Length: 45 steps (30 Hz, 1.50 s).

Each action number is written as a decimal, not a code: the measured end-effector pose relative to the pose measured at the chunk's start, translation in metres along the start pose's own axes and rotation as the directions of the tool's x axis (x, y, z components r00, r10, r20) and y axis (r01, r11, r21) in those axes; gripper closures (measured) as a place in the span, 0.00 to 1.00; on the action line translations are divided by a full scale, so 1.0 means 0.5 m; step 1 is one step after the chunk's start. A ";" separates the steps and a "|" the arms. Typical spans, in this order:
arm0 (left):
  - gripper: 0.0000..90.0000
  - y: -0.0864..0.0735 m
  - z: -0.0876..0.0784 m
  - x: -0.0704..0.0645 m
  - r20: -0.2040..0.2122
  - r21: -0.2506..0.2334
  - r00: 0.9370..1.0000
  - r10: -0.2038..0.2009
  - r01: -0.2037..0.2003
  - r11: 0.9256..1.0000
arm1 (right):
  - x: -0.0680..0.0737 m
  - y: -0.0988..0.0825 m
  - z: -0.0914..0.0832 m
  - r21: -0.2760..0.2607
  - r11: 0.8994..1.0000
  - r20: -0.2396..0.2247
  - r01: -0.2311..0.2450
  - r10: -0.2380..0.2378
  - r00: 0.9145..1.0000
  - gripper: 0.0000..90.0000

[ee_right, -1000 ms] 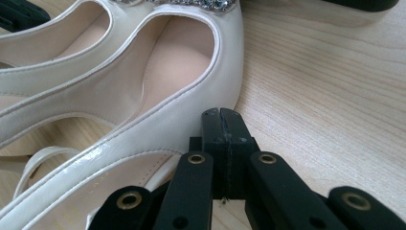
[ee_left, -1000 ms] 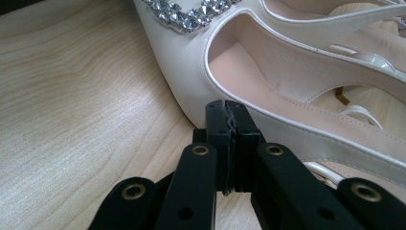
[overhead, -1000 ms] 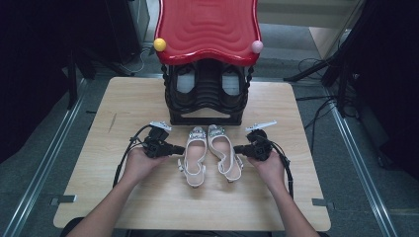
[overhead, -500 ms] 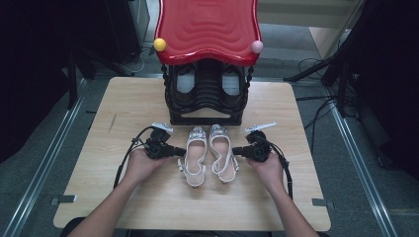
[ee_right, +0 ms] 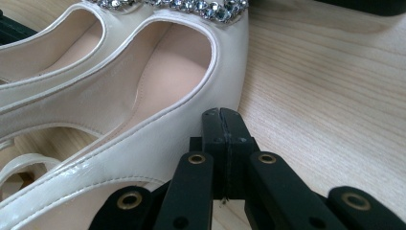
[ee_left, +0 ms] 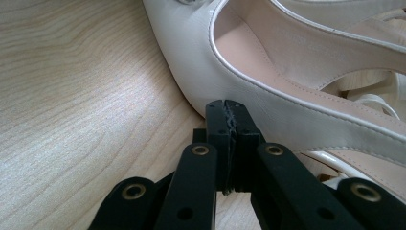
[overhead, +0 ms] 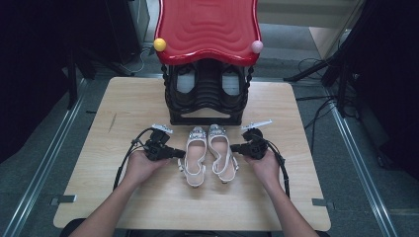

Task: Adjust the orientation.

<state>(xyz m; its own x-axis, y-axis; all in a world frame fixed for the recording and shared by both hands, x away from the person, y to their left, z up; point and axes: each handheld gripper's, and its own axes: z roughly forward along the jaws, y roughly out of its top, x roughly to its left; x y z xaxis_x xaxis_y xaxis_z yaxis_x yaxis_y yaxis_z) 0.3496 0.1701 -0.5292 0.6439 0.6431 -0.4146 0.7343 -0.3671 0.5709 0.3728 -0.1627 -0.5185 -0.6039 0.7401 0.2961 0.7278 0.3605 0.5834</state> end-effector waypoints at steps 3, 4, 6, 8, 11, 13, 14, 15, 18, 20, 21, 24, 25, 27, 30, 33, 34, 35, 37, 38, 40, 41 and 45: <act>1.00 -0.001 0.002 0.001 0.010 -0.005 1.000 -0.013 0.013 1.000 | 0.002 0.004 0.004 0.007 1.000 -0.005 0.017 -0.017 1.000 1.00; 1.00 -0.001 0.003 0.000 0.013 -0.006 1.000 -0.012 0.012 1.000 | 0.003 0.005 0.004 0.008 1.000 -0.004 0.023 -0.023 1.000 1.00; 1.00 -0.002 0.004 -0.003 0.014 -0.002 1.000 -0.005 0.005 1.000 | 0.002 0.004 0.004 0.009 1.000 -0.008 0.014 -0.014 1.000 1.00; 1.00 -0.003 0.007 -0.006 0.029 0.002 1.000 0.001 -0.002 1.000 | 0.000 0.004 0.004 0.008 1.000 -0.014 0.011 -0.010 1.000 1.00; 1.00 -0.003 0.009 -0.014 0.035 0.018 0.999 0.017 -0.018 1.000 | -0.001 0.003 0.004 0.006 1.000 -0.017 0.007 -0.007 1.000 1.00; 1.00 -0.003 0.012 -0.020 0.045 0.022 0.999 0.020 -0.021 1.000 | -0.001 0.003 0.004 0.005 1.000 -0.017 0.003 -0.003 1.000 1.00; 1.00 -0.004 0.014 -0.022 0.048 0.025 0.999 0.022 -0.023 0.999 | -0.001 0.003 0.004 0.005 1.000 -0.017 0.003 -0.003 1.000 1.00; 1.00 -0.004 0.015 -0.024 0.050 0.025 0.998 0.025 -0.026 0.999 | -0.001 0.003 0.004 0.005 1.000 -0.018 0.004 -0.003 1.000 1.00; 1.00 -0.007 0.017 -0.026 0.048 0.018 0.999 0.014 -0.015 1.000 | -0.003 0.004 0.004 0.001 1.000 -0.016 -0.003 0.003 1.000 1.00; 1.00 -0.008 0.018 -0.027 0.057 0.018 0.998 0.008 -0.009 1.000 | -0.003 0.004 0.005 -0.002 1.000 -0.018 -0.009 0.009 1.000 1.00; 1.00 -0.008 0.019 -0.030 0.060 0.024 0.998 0.010 -0.011 1.000 | -0.004 0.005 0.005 -0.002 1.000 -0.016 -0.007 0.007 1.000 1.00; 1.00 -0.008 0.021 -0.041 0.056 0.037 0.998 0.024 -0.026 0.999 | -0.005 0.005 0.004 -0.004 1.000 -0.010 -0.011 0.011 1.000 1.00; 1.00 -0.009 0.023 -0.045 0.058 0.039 0.998 0.026 -0.028 0.999 | -0.006 0.006 0.004 -0.006 1.000 -0.011 -0.013 0.013 1.000 1.00; 1.00 -0.010 0.023 -0.047 0.060 0.042 0.998 0.031 -0.033 0.999 | -0.010 0.005 0.003 -0.010 1.000 -0.006 -0.010 0.010 1.000 1.00; 0.99 -0.010 0.017 -0.046 0.056 0.042 0.998 0.040 -0.043 0.998 | -0.011 0.006 0.001 -0.005 1.000 -0.010 -0.019 0.019 1.000 1.00; 0.89 -0.009 0.006 -0.046 0.037 0.034 0.998 0.049 -0.051 0.998 | -0.011 0.007 -0.006 -0.004 1.000 0.009 0.005 -0.005 1.000 0.99; 0.88 -0.008 0.002 -0.045 0.033 0.027 0.998 0.051 -0.052 0.998 | -0.010 0.008 -0.010 -0.006 1.000 0.013 0.005 -0.005 1.000 0.99; 0.86 -0.008 -0.003 -0.044 0.031 0.020 0.998 0.046 -0.047 0.999 | -0.012 0.008 -0.015 -0.017 1.000 0.005 -0.003 0.003 1.000 0.99; 0.83 -0.007 -0.013 -0.042 0.027 0.003 0.999 0.046 -0.046 0.999 | -0.013 0.009 -0.027 -0.035 0.999 -0.008 -0.017 0.016 1.000 0.98; 0.82 -0.007 -0.018 -0.040 0.031 -0.003 0.999 0.045 -0.044 0.999 | -0.013 0.009 -0.030 -0.038 0.999 -0.016 -0.019 0.019 1.000 0.97; 0.78 -0.005 -0.028 -0.041 0.032 -0.022 0.998 0.057 -0.056 0.998 | -0.011 0.009 -0.036 -0.051 0.998 -0.026 -0.021 0.020 0.999 0.96; 0.76 -0.004 -0.033 -0.043 0.023 -0.031 0.997 0.069 -0.068 0.997 | -0.010 0.009 -0.039 -0.056 0.998 -0.028 -0.018 0.016 0.999 0.96; 0.72 -0.003 -0.046 -0.040 0.013 -0.047 0.997 0.080 -0.079 0.996 | -0.002 0.011 -0.049 -0.071 0.997 -0.035 -0.016 0.013 0.999 0.94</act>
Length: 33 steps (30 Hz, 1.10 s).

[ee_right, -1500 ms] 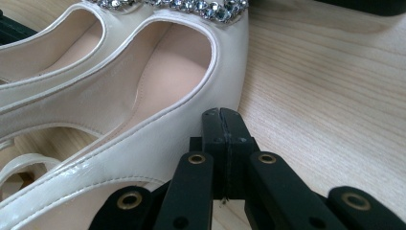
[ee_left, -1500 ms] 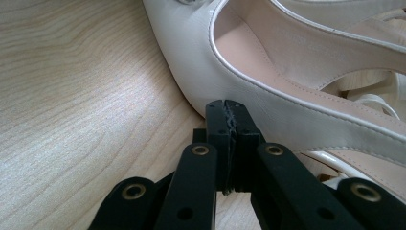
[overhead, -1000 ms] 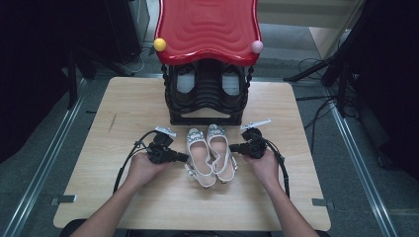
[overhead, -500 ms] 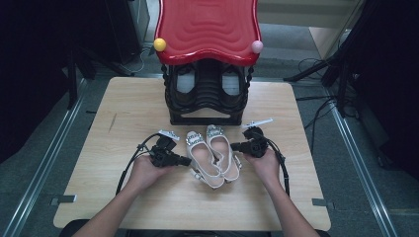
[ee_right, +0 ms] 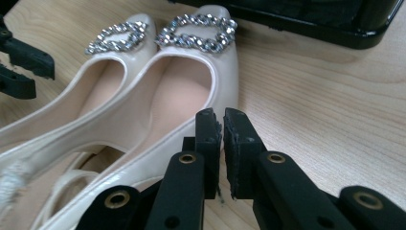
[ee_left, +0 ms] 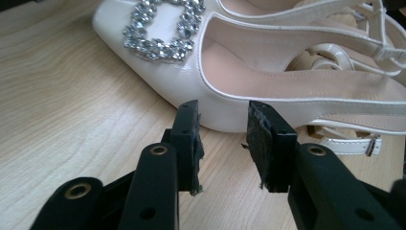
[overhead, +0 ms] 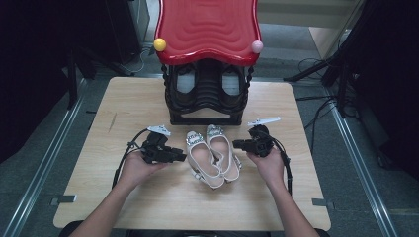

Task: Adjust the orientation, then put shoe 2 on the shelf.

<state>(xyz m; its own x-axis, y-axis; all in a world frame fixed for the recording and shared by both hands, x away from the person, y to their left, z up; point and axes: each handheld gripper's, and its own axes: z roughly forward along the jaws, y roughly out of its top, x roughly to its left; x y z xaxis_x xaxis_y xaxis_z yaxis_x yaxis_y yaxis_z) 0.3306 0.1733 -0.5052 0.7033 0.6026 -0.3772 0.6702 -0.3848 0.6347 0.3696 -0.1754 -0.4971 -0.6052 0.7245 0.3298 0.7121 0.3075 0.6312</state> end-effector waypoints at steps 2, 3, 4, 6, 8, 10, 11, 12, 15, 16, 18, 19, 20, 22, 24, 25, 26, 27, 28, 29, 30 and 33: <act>0.69 0.000 -0.005 0.002 -0.008 0.001 1.000 0.002 -0.002 1.000 | 0.003 0.001 -0.005 -0.010 1.000 -0.012 -0.003 0.002 1.000 0.93; 0.69 -0.001 -0.007 0.004 -0.012 0.000 1.000 0.004 -0.004 1.000 | 0.005 0.002 -0.008 -0.012 1.000 -0.013 -0.003 0.003 1.000 0.93; 0.68 0.000 -0.008 0.005 -0.013 0.000 1.000 0.003 -0.003 1.000 | 0.006 0.002 -0.010 -0.016 1.000 -0.015 -0.001 0.001 1.000 0.92; 0.66 0.001 -0.011 0.006 -0.015 -0.003 1.000 0.003 -0.003 1.000 | 0.009 0.000 -0.015 -0.019 1.000 -0.019 -0.002 0.002 1.000 0.91; 0.64 0.001 -0.014 0.006 -0.023 -0.006 1.000 0.010 -0.010 1.000 | 0.014 -0.004 -0.023 -0.032 0.999 -0.022 -0.007 0.006 1.000 0.90; 0.64 0.001 -0.016 0.009 -0.024 -0.007 1.000 0.017 -0.018 1.000 | 0.020 -0.007 -0.031 -0.039 0.999 -0.024 -0.008 0.007 1.000 0.88; 0.63 0.001 -0.017 0.009 -0.025 -0.010 1.000 0.012 -0.013 1.000 | 0.023 -0.009 -0.034 -0.046 0.999 -0.026 -0.006 0.005 1.000 0.87; 0.63 0.001 -0.018 0.011 -0.025 -0.012 1.000 0.008 -0.008 1.000 | 0.026 -0.010 -0.037 -0.055 0.998 -0.029 -0.005 0.003 1.000 0.87; 0.62 0.001 -0.022 0.015 -0.028 -0.013 1.000 0.004 -0.005 1.000 | 0.035 -0.013 -0.040 -0.062 0.998 -0.032 0.004 -0.006 0.999 0.85; 0.62 0.000 -0.024 0.015 -0.031 -0.014 0.999 0.008 -0.008 1.000 | 0.038 -0.013 -0.040 -0.064 0.998 -0.036 0.005 -0.007 0.999 0.84; 0.61 0.002 -0.026 0.015 -0.038 -0.008 0.999 0.010 -0.010 1.000 | 0.045 -0.011 -0.039 -0.072 0.997 -0.038 0.014 -0.017 0.999 0.84; 0.60 0.003 -0.027 0.015 -0.046 -0.004 0.999 0.015 -0.015 1.000 | 0.048 -0.010 -0.039 -0.073 0.997 -0.038 0.018 -0.020 0.999 0.83; 0.60 0.003 -0.028 0.015 -0.052 -0.003 0.998 0.019 -0.019 1.000 | 0.052 -0.008 -0.039 -0.072 0.997 -0.038 0.025 -0.027 0.999 0.83; 0.59 0.003 -0.031 0.017 -0.049 -0.005 0.999 0.017 -0.018 1.000 | 0.058 -0.004 -0.039 -0.078 0.996 -0.036 0.036 -0.039 0.999 0.82; 0.59 0.003 -0.034 0.019 -0.055 -0.009 0.998 0.018 -0.019 1.000 | 0.064 0.001 -0.039 -0.075 0.996 -0.033 0.041 -0.044 0.999 0.81; 0.58 0.003 -0.036 0.020 -0.055 -0.011 0.998 0.015 -0.016 1.000 | 0.066 0.004 -0.039 -0.075 0.996 -0.035 0.042 -0.045 0.998 0.80; 0.58 0.003 -0.038 0.021 -0.058 -0.014 0.998 0.014 -0.015 1.000 | 0.069 0.006 -0.038 -0.076 0.996 -0.040 0.040 -0.043 0.998 0.80; 0.57 0.003 -0.040 0.022 -0.055 -0.015 0.998 0.013 -0.014 1.000 | 0.070 0.007 -0.037 -0.075 0.996 -0.040 0.040 -0.043 0.998 0.79; 0.57 0.002 -0.041 0.024 -0.058 -0.016 0.998 0.012 -0.013 1.000 | 0.073 0.008 -0.036 -0.075 0.996 -0.040 0.043 -0.046 0.998 0.79; 0.57 0.002 -0.043 0.025 -0.063 -0.016 0.998 0.013 -0.014 1.000 | 0.076 0.010 -0.034 -0.069 0.997 -0.038 0.046 -0.048 0.998 0.79; 0.56 0.002 -0.044 0.027 -0.067 -0.016 0.998 0.013 -0.014 1.000 | 0.079 0.012 -0.032 -0.059 0.997 -0.037 0.051 -0.053 0.998 0.78; 0.56 0.002 -0.050 0.031 -0.072 -0.022 0.997 0.001 -0.003 1.000 | 0.087 0.021 -0.025 -0.044 0.997 -0.032 0.065 -0.066 0.997 0.78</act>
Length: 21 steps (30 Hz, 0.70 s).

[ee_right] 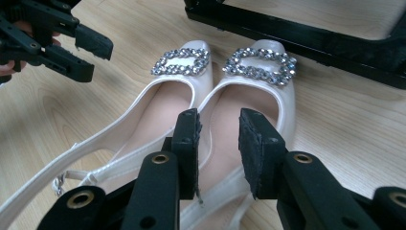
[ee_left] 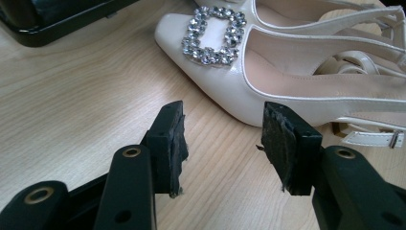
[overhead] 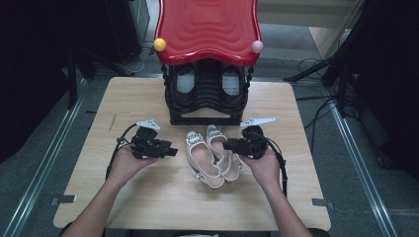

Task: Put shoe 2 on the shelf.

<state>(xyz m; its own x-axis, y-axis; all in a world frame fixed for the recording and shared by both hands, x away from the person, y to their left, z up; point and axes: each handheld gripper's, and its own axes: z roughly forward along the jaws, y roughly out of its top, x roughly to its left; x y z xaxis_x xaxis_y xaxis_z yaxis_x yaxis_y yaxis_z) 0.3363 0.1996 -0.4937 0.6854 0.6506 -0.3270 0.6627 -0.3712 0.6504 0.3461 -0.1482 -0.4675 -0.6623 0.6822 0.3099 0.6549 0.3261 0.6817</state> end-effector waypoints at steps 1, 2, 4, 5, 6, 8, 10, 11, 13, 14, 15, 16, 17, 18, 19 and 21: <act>0.55 0.001 -0.002 0.001 0.003 -0.002 1.000 -0.001 0.001 1.000 | 0.002 0.003 0.002 0.006 1.000 -0.001 0.003 -0.003 1.000 0.78; 0.55 0.001 -0.004 0.001 0.005 -0.006 1.000 -0.001 0.001 1.000 | 0.005 0.007 0.004 0.008 1.000 -0.001 0.006 -0.006 1.000 0.78; 0.55 0.003 -0.008 -0.001 -0.005 -0.008 1.000 0.003 -0.003 1.000 | 0.012 0.015 0.009 0.025 1.000 -0.001 0.012 -0.012 1.000 0.78; 0.55 0.003 -0.009 -0.001 -0.006 -0.008 1.000 0.009 -0.009 1.000 | 0.017 0.020 0.011 0.031 0.999 0.000 0.017 -0.017 1.000 0.78; 0.55 0.004 -0.010 -0.002 -0.011 -0.009 1.000 0.014 -0.014 1.000 | 0.020 0.024 0.012 0.035 0.999 0.000 0.023 -0.023 1.000 0.77; 0.55 0.005 -0.012 -0.003 -0.017 -0.010 1.000 0.019 -0.019 1.000 | 0.028 0.033 0.018 0.049 0.998 0.000 0.028 -0.028 1.000 0.78; 0.55 0.006 -0.014 -0.003 -0.018 -0.012 1.000 0.019 -0.019 1.000 | 0.036 0.040 0.027 0.065 0.997 -0.003 0.031 -0.031 1.000 0.78; 0.55 0.006 -0.015 -0.004 -0.020 -0.013 1.000 0.022 -0.023 1.000 | 0.039 0.041 0.030 0.074 0.997 -0.007 0.034 -0.033 0.999 0.77; 0.55 0.007 -0.016 -0.003 -0.025 -0.013 0.999 0.025 -0.026 1.000 | 0.045 0.045 0.041 0.093 0.995 -0.009 0.044 -0.043 0.999 0.77; 0.55 0.007 -0.015 -0.003 -0.025 -0.013 0.999 0.026 -0.027 1.000 | 0.049 0.047 0.047 0.106 0.993 -0.009 0.041 -0.040 0.999 0.77; 0.55 0.007 -0.015 -0.004 -0.024 -0.010 0.999 0.025 -0.025 1.000 | 0.051 0.048 0.053 0.113 0.992 -0.008 0.050 -0.050 0.999 0.76; 0.55 0.007 -0.015 -0.004 -0.023 -0.010 0.999 0.026 -0.026 1.000 | 0.054 0.049 0.060 0.130 0.990 -0.005 0.048 -0.048 0.999 0.76; 0.55 0.007 -0.014 -0.004 -0.024 -0.010 0.999 0.028 -0.028 1.000 | 0.055 0.049 0.064 0.137 0.989 -0.008 0.052 -0.051 0.999 0.76; 0.55 0.007 -0.014 -0.005 -0.025 -0.013 0.999 0.026 -0.026 1.000 | 0.058 0.050 0.069 0.148 0.988 -0.007 0.054 -0.054 0.999 0.75; 0.55 0.007 -0.014 -0.005 -0.025 -0.010 0.999 0.028 -0.029 1.000 | 0.060 0.050 0.073 0.163 0.985 -0.004 0.050 -0.051 0.999 0.74; 0.55 0.007 -0.014 -0.004 -0.026 -0.010 0.999 0.030 -0.030 0.999 | 0.063 0.049 0.080 0.186 0.981 0.004 0.056 -0.058 0.998 0.73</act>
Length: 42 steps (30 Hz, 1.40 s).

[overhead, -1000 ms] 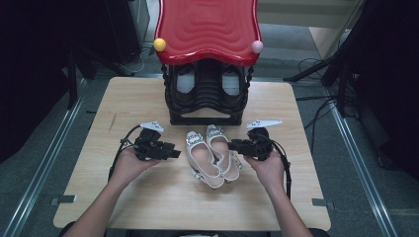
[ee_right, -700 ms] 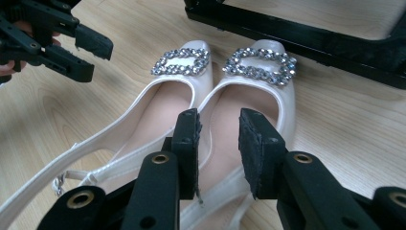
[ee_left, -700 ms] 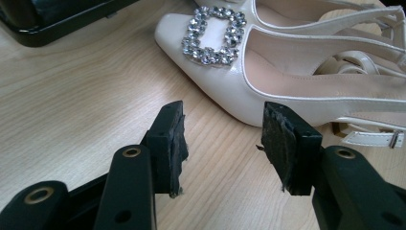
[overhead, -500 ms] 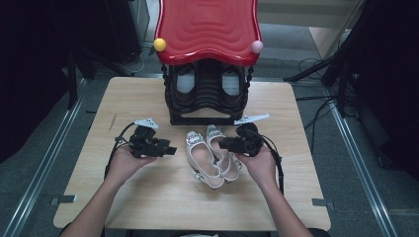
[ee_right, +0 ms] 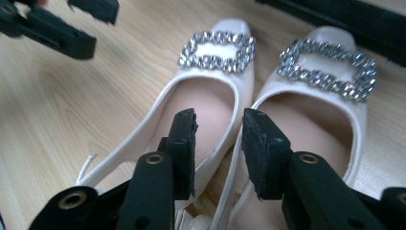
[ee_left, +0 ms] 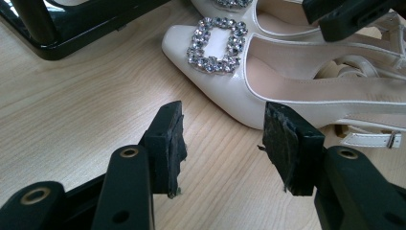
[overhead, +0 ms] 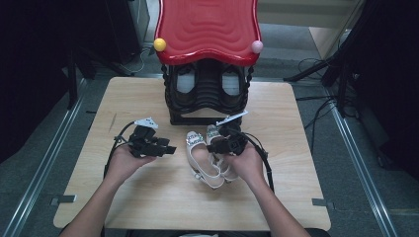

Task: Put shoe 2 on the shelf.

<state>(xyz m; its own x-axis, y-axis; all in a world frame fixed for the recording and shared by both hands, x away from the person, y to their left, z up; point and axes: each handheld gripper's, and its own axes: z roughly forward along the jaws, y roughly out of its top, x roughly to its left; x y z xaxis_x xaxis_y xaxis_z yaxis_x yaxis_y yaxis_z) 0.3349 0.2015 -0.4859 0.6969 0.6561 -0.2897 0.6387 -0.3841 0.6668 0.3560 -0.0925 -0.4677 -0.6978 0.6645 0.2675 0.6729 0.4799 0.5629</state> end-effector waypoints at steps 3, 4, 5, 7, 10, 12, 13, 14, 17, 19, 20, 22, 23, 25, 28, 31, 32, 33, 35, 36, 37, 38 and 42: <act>0.55 -0.001 -0.001 0.001 -0.004 0.003 1.000 0.002 -0.002 1.000 | 0.004 0.000 0.008 0.035 0.999 0.012 -0.002 0.002 1.000 0.73; 0.55 -0.001 -0.001 0.001 -0.008 0.001 1.000 0.004 -0.004 1.000 | 0.006 0.000 0.011 0.049 0.999 0.018 -0.004 0.003 1.000 0.73; 0.55 0.000 -0.002 0.001 -0.008 0.001 1.000 0.005 -0.005 1.000 | 0.007 -0.001 0.013 0.058 0.998 0.023 -0.001 -0.001 1.000 0.73; 0.55 0.000 -0.002 0.001 -0.011 0.000 1.000 0.007 -0.007 1.000 | 0.008 -0.002 0.020 0.081 0.997 0.034 0.005 -0.008 0.999 0.72; 0.54 0.000 -0.002 0.001 -0.014 0.001 1.000 0.009 -0.008 1.000 | 0.008 -0.001 0.027 0.099 0.995 0.043 -0.005 0.001 0.999 0.73; 0.54 0.000 -0.002 0.002 -0.014 0.001 1.000 0.008 -0.008 1.000 | 0.009 0.001 0.031 0.113 0.994 0.051 -0.007 0.001 0.999 0.73; 0.54 0.000 -0.002 0.003 -0.014 0.005 1.000 0.009 -0.009 1.000 | 0.010 0.001 0.034 0.128 0.992 0.060 -0.006 -0.002 0.998 0.73; 0.54 0.000 -0.001 0.003 -0.015 0.008 1.000 0.008 -0.008 1.000 | 0.010 0.002 0.038 0.142 0.990 0.066 -0.005 -0.004 0.998 0.73; 0.54 -0.001 -0.002 0.004 -0.015 0.007 1.000 0.004 -0.004 1.000 | 0.010 0.001 0.050 0.181 0.983 0.083 -0.019 0.004 0.997 0.74; 0.54 -0.001 -0.002 0.004 -0.012 0.003 1.000 0.003 -0.003 1.000 | 0.011 0.000 0.056 0.197 0.980 0.098 -0.019 -0.001 0.995 0.74; 0.55 -0.001 -0.002 0.004 -0.013 0.006 1.000 0.007 -0.007 1.000 | 0.010 0.000 0.057 0.200 0.980 0.100 -0.018 -0.002 0.995 0.74; 0.56 -0.002 0.001 0.002 -0.017 0.011 1.000 0.012 -0.012 1.000 | 0.009 0.000 0.059 0.210 0.977 0.105 -0.028 0.006 0.994 0.73; 0.57 -0.002 0.002 0.001 -0.018 0.014 1.000 0.019 -0.019 1.000 | 0.009 -0.001 0.059 0.211 0.977 0.102 -0.035 0.013 0.995 0.73; 0.57 -0.002 0.002 0.001 -0.015 0.012 1.000 0.020 -0.020 1.000 | 0.006 -0.001 0.060 0.211 0.977 0.098 -0.036 0.015 0.995 0.73; 0.56 -0.002 0.002 0.001 -0.018 0.011 1.000 0.008 -0.008 1.000 | 0.008 0.003 0.064 0.224 0.974 0.109 -0.044 0.019 0.994 0.74; 0.55 -0.002 0.001 0.003 -0.013 0.012 1.000 0.010 -0.010 1.000 | 0.012 0.006 0.068 0.233 0.972 0.127 -0.034 0.005 0.992 0.76; 0.55 -0.002 0.001 0.004 -0.012 0.011 1.000 0.009 -0.008 1.000 | 0.014 0.007 0.070 0.236 0.971 0.133 -0.036 0.004 0.991 0.77; 0.55 -0.003 0.001 0.004 -0.014 0.010 1.000 0.007 -0.007 1.000 | 0.015 0.008 0.071 0.242 0.969 0.140 -0.039 0.005 0.990 0.77; 0.55 -0.003 0.001 0.005 -0.017 0.009 1.000 0.003 -0.003 1.000 | 0.016 0.011 0.073 0.252 0.967 0.144 -0.038 0.001 0.990 0.79; 0.55 -0.003 0.001 0.006 -0.017 0.008 1.000 0.002 -0.002 1.000 | 0.017 0.014 0.075 0.259 0.965 0.150 -0.043 0.003 0.989 0.80; 0.55 -0.003 0.001 0.007 -0.018 0.008 1.000 0.003 -0.003 1.000 | 0.017 0.015 0.076 0.266 0.963 0.152 -0.039 -0.002 0.988 0.81; 0.54 -0.003 0.000 0.007 -0.019 0.007 1.000 0.002 -0.002 1.000 | 0.017 0.018 0.077 0.269 0.962 0.156 -0.039 -0.003 0.988 0.82; 0.54 -0.004 -0.003 0.010 -0.020 -0.001 1.000 -0.002 0.002 1.000 | 0.016 0.021 0.077 0.274 0.960 0.161 -0.054 0.009 0.987 0.89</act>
<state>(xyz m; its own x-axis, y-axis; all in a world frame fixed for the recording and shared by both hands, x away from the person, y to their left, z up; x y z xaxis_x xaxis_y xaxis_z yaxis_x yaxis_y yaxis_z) 0.3366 0.2065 -0.4876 0.6887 0.6701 -0.2770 0.6397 -0.3817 0.6672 0.3671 -0.0601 -0.4899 -0.6428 0.7526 0.1432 0.7510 0.5820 0.3119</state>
